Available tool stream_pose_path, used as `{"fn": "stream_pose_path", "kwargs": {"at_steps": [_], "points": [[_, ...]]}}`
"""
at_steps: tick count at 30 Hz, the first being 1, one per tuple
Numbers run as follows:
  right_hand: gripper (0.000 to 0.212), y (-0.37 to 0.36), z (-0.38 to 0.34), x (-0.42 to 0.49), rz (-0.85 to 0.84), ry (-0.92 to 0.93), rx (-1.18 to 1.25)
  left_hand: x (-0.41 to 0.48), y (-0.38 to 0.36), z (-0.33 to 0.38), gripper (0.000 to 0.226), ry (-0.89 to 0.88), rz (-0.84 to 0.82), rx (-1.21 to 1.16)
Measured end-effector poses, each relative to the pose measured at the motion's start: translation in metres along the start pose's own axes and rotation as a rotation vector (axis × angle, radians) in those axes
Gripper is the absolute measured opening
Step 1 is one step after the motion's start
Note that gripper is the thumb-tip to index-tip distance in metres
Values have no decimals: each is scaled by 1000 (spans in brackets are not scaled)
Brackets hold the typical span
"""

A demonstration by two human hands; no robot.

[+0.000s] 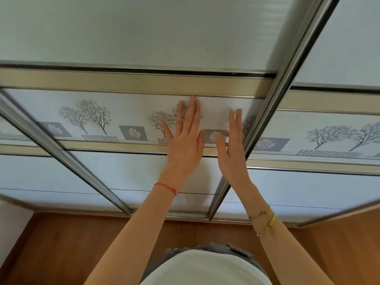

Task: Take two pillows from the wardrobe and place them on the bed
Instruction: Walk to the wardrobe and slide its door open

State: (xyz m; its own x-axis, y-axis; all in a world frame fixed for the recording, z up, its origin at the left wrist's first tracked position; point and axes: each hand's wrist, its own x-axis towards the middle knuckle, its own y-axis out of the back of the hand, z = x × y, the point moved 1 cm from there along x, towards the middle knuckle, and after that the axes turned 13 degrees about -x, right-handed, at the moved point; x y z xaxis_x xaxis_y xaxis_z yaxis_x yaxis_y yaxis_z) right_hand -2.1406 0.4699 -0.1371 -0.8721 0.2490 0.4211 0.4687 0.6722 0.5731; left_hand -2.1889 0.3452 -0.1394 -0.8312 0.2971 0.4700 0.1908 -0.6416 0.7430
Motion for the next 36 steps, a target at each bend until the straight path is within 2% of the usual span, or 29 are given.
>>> {"fn": "stream_pose_path", "kwargs": {"at_steps": [11,26,29,33,36], "points": [[66,-20,11,4,-10,81,19,0,0,-21,62,12,26,154],[62,-37,-20,1,-212,126,90,-8,30,-51,69,160,88,190],[56,-36,-24,1,-146,159,93,-10,38,-56,73,220,111,184],[39,-30,-25,4,101,148,152,-11,48,-64,75,308,127,174],[37,-30,-25,8,217,87,143,-10,56,-70,76,371,135,123]]}}
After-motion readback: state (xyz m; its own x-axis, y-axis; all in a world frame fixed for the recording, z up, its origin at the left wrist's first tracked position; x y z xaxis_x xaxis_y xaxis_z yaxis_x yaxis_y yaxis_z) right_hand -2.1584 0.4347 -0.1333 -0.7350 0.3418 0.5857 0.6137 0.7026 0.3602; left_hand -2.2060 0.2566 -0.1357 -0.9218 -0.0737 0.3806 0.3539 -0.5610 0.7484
